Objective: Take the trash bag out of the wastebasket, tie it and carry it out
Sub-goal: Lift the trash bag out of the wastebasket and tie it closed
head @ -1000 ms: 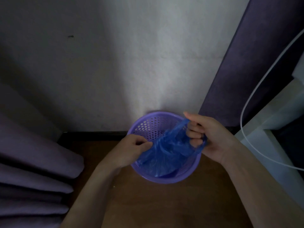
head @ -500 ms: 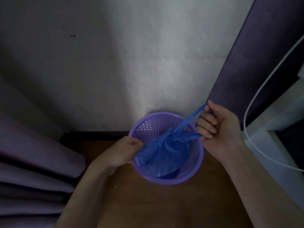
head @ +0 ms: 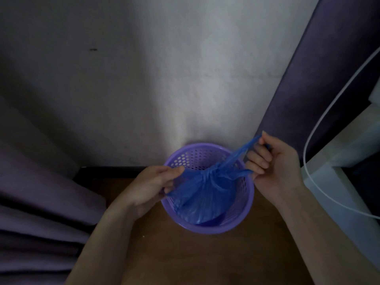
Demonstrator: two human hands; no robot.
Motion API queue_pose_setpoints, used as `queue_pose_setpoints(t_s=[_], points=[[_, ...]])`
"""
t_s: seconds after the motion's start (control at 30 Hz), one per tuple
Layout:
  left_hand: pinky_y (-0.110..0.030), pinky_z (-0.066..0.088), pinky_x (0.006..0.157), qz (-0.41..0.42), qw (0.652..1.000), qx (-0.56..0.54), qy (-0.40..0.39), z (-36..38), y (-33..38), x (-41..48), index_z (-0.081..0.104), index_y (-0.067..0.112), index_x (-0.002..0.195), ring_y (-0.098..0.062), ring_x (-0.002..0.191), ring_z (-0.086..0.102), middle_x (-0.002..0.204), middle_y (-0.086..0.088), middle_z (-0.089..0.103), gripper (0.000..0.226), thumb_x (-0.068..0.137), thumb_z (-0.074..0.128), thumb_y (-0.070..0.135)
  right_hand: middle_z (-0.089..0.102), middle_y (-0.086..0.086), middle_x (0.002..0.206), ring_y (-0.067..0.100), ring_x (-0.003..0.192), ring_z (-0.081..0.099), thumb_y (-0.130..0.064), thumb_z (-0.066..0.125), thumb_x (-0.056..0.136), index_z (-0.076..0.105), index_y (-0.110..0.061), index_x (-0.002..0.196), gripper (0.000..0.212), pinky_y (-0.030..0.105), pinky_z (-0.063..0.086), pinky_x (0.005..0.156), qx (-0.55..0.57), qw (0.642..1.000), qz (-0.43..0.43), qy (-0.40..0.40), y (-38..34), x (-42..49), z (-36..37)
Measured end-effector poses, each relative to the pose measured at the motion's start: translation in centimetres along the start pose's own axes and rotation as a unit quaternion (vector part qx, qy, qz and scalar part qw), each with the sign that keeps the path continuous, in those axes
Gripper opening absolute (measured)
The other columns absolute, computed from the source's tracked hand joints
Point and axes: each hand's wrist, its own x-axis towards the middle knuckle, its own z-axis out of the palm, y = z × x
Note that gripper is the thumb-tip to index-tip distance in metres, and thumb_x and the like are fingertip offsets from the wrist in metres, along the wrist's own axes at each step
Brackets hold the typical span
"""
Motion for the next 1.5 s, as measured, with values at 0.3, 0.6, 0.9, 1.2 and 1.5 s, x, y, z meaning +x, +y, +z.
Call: queue_pose_setpoints(t_s=[0.3, 0.6, 0.9, 1.2, 1.5], points=[[-0.019, 0.037, 0.063, 0.065, 0.828, -0.557, -0.02, 0.5, 1.0, 0.6, 0.049, 0.016, 0.069, -0.008, 0.052, 0.026, 0.057, 0.006, 0.031, 0.022, 0.09, 0.054, 0.021, 0.023, -0.007, 0.043, 0.008, 0.036, 0.017, -0.027, 0.051, 0.099, 0.054, -0.02, 0.067, 0.033, 0.021, 0.016, 0.034, 0.111, 0.989, -0.031, 0.094, 0.4, 0.1, -0.7], [-0.024, 0.015, 0.04, -0.013, 0.787, -0.59, 0.18, -4.5, -1.2, 0.9, 0.026, 0.02, 0.06, -0.01, 0.034, 0.014, 0.041, 0.005, 0.019, 0.03, 0.078, 0.043, 0.004, 0.019, -0.007, 0.034, 0.01, 0.028, 0.016, -0.008, 0.034, 0.091, 0.025, -0.022, 0.063, 0.032, 0.022, 0.012, 0.032, 0.099, 0.941, -0.022, 0.323, -0.5, -0.3, -4.9], [-0.019, 0.014, 0.034, 0.128, 0.884, -0.415, 0.171, -1.6, 0.8, 1.3, 0.046, 0.019, 0.071, -0.006, 0.035, 0.019, 0.047, 0.01, 0.026, 0.032, 0.102, 0.039, 0.025, 0.024, -0.008, 0.04, 0.007, 0.032, 0.017, -0.024, 0.043, 0.102, 0.045, -0.021, 0.07, 0.032, 0.02, 0.015, 0.031, 0.06, 0.956, -0.106, 0.266, -0.4, 0.4, -4.7], [-0.021, 0.022, 0.039, 0.237, 0.95, -0.152, 0.135, 3.6, 0.6, 1.6, 0.054, 0.018, 0.077, -0.01, 0.043, 0.025, 0.053, 0.003, 0.03, 0.024, 0.098, 0.05, 0.026, 0.038, -0.012, 0.047, 0.006, 0.042, 0.033, -0.014, 0.063, 0.095, 0.06, -0.028, 0.064, 0.034, 0.022, 0.03, 0.041, -0.317, 0.925, -0.192, 0.086, 4.0, -0.3, 2.1], [-0.027, 0.039, 0.05, 0.25, 0.954, -0.087, 0.138, 5.3, 4.9, -1.2, 0.054, 0.008, 0.073, -0.016, 0.051, 0.037, 0.056, -0.002, 0.04, 0.034, 0.091, 0.055, 0.037, 0.031, 0.013, 0.063, 0.024, 0.058, 0.028, -0.013, 0.059, 0.098, 0.051, -0.016, 0.071, 0.029, 0.039, 0.027, 0.055, -0.334, 0.922, -0.172, 0.097, 2.9, -2.4, 7.2]])
